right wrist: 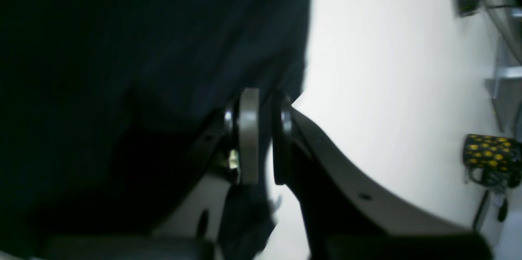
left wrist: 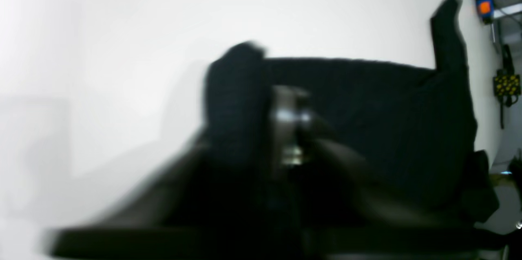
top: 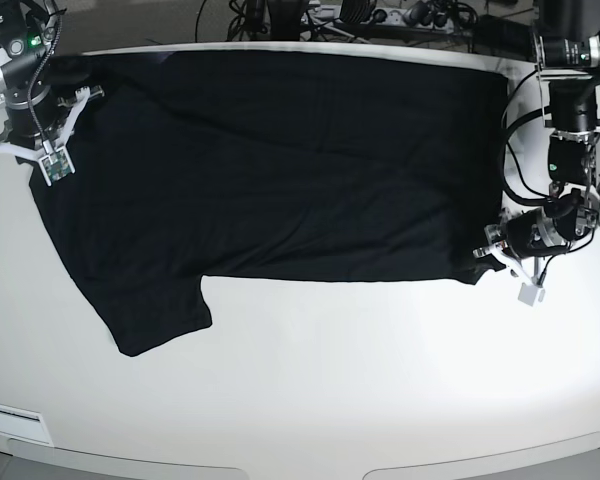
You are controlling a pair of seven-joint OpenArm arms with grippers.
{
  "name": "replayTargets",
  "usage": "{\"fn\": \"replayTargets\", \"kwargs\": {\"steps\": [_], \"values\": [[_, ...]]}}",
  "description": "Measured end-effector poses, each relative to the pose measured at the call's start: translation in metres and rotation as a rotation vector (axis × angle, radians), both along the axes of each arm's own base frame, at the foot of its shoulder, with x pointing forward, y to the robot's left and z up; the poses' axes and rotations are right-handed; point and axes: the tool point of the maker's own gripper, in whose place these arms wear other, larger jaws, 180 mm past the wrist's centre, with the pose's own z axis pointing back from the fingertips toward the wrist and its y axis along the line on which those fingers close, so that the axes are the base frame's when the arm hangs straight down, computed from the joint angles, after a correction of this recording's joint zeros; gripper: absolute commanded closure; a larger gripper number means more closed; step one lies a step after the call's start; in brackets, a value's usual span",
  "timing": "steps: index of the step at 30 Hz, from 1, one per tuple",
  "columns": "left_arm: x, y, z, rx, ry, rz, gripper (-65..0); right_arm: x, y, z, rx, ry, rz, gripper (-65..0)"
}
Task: Fold the T-shirt properly
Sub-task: 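Move both grippers to the hem corners and grasp the hem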
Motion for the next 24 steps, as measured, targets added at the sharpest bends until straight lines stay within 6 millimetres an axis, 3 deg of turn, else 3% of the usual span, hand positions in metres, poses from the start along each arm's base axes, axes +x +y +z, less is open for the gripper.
{"fn": "replayTargets", "kwargs": {"steps": [3, 7, 17, 20, 24], "values": [[-0.001, 0.001, -0.001, 0.014, 0.002, -0.009, 0.0, 0.030, -0.007, 0.025, 0.015, -0.137, -0.060, -27.6], [0.000, 0.000, 0.000, 0.012, -0.002, -0.008, 0.0, 0.075, -0.020, 0.039, 0.067, -0.244, -0.097, -29.1], [-0.002, -0.004, 0.001, 0.019, -0.034, -0.056, 0.0, 0.190, -0.024, -0.021, 0.671, -0.078, -0.203, -29.1], [-0.002, -0.004, 0.000, 0.026, -0.031, -0.061, 0.0, 0.207, -0.020, -0.041, 0.841, 0.012, -0.240, -29.1], [-0.003, -0.004, 0.000, 0.030, -0.031, -0.064, 0.0, 0.211, -0.020, -0.073, 0.983, 0.120, -0.307, -29.1]]}}
